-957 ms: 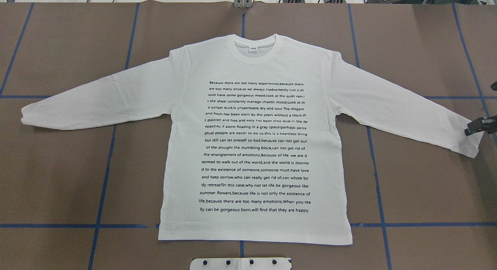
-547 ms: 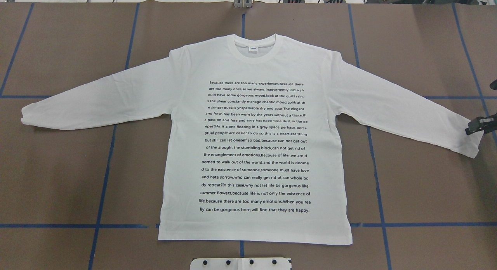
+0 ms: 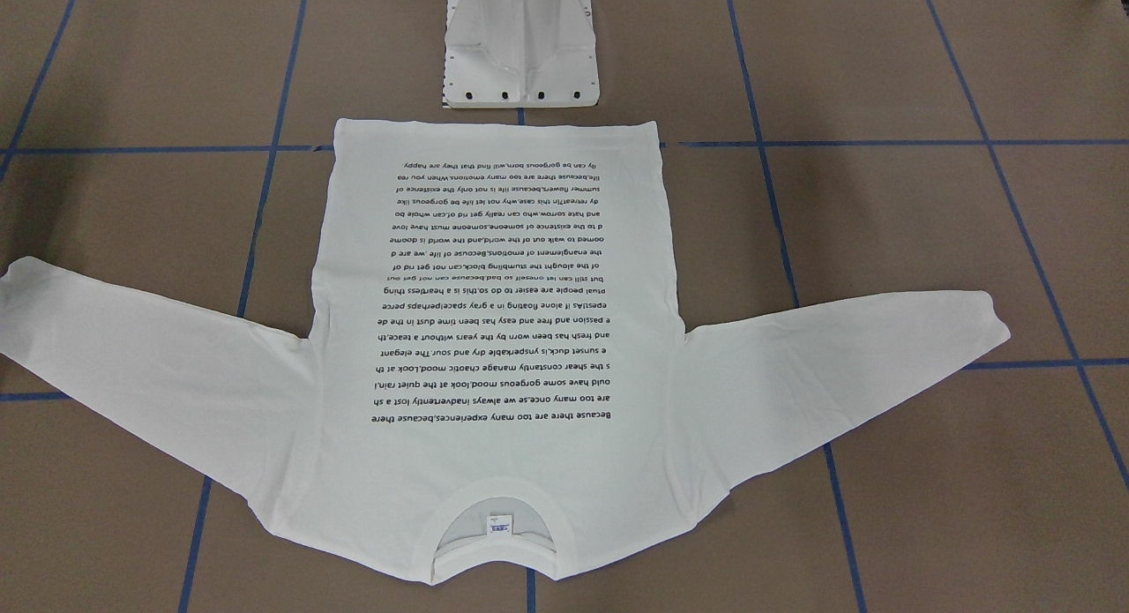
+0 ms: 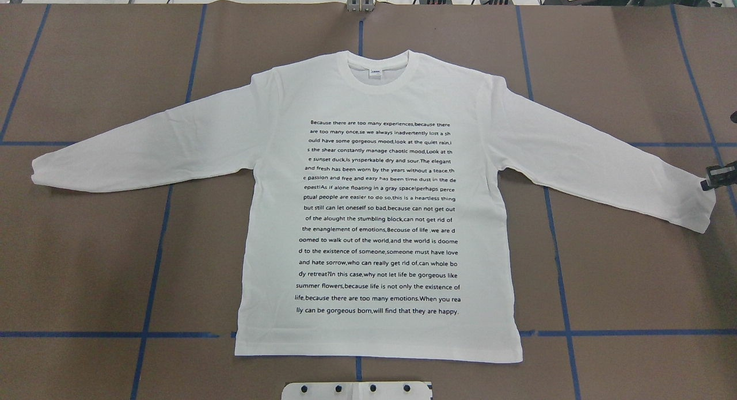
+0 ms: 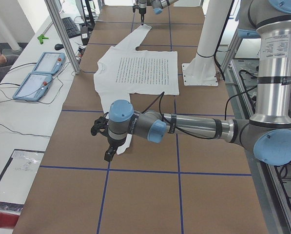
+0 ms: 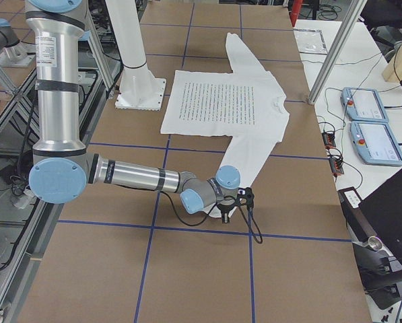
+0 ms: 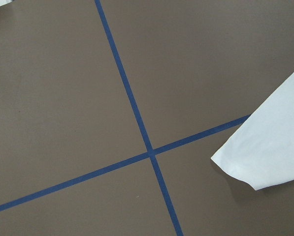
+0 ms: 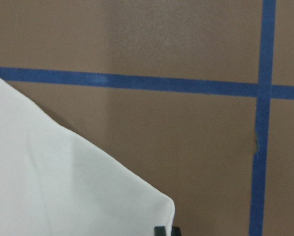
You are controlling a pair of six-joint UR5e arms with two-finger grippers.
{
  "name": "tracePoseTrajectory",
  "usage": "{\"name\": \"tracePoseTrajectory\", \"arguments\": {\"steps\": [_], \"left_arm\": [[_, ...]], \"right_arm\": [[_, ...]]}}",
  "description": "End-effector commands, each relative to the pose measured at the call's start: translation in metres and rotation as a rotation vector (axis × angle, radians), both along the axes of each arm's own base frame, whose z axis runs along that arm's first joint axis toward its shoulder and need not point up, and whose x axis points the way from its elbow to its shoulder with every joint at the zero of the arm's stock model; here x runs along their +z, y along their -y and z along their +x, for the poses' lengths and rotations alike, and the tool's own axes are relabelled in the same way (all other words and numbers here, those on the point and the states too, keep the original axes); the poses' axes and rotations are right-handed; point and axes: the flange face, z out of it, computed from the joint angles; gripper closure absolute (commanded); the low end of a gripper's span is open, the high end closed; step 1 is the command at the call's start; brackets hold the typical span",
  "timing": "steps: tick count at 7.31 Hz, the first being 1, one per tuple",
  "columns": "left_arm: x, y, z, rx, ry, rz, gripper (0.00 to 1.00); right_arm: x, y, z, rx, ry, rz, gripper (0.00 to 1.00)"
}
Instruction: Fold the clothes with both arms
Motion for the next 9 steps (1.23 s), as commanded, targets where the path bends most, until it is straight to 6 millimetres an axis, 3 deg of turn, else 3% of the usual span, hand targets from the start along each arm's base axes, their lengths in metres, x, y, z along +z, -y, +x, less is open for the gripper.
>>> {"name": "tracePoseTrajectory", "arguments": {"steps": [1, 2, 3, 5, 6, 7, 9], "left_arm": [[0.001, -0.001, -0.001, -0.001, 0.000, -0.003, 0.00], [0.001, 0.000, 0.000, 0.000, 0.000, -0.003, 0.00], [0.000, 0.000, -0.001, -0.001, 0.000, 0.000, 0.00], [-0.005, 0.000, -0.007, -0.015, -0.001, 0.011, 0.00], [-0.010, 0.005, -0.007, -0.016, -0.001, 0.019, 0.00], [-0.014, 0.007, -0.007, -0.060, -0.016, -0.009, 0.00], [-0.015, 0.007, -0.008, -0.085, -0.025, 0.012, 0.00]], "right_arm": [[-0.018, -0.001, 0.008, 0.018, 0.013, 0.031, 1.00], [-0.033, -0.004, 0.009, 0.021, 0.026, 0.053, 1.00], [-0.066, -0.002, 0.007, 0.036, 0.071, 0.074, 1.00], [-0.154, 0.010, -0.008, 0.036, 0.239, 0.093, 1.00], [-0.194, 0.025, -0.023, 0.089, 0.291, 0.058, 1.00], [-0.255, 0.043, -0.061, 0.086, 0.350, 0.067, 1.00], [-0.352, 0.073, -0.111, 0.083, 0.441, 0.102, 1.00]]}}
